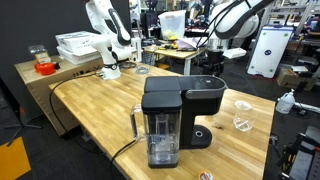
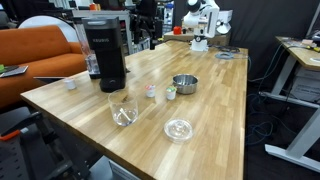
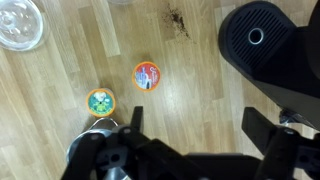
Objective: Pick up the object from the table and put it in the cup
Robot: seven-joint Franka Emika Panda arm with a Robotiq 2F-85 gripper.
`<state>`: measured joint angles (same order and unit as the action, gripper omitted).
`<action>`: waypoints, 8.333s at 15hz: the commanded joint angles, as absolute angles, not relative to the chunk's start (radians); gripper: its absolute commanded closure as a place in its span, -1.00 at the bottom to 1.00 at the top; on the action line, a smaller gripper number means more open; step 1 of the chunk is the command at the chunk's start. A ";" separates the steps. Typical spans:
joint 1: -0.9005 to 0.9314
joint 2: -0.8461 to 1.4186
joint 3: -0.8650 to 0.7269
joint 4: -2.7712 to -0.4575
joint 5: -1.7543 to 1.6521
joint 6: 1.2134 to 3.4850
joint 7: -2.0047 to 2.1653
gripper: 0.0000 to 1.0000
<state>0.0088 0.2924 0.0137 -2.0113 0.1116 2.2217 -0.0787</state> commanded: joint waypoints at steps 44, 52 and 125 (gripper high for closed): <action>-0.057 0.726 0.007 -1.778 0.161 2.169 -0.034 0.51; -0.053 0.627 0.009 -1.832 0.152 2.175 -0.041 0.67; -0.104 0.167 -0.100 -2.485 0.378 2.359 0.102 0.53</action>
<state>-0.0963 0.1480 -0.1136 -2.4955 0.3528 2.3444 0.1145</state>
